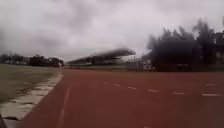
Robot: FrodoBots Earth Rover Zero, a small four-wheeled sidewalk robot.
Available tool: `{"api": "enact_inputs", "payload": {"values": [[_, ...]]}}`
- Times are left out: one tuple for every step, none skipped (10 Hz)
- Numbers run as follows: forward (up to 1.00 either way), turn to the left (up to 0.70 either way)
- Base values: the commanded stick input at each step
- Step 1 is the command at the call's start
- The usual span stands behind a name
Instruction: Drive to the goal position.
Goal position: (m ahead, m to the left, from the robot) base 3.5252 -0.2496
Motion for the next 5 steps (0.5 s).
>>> {"api": "enact_inputs", "payload": {"values": [[0.7, 0.06], [0.7, 0.1], [0.7, 0.14], [0.7, 0.18], [0.7, 0.22]]}}
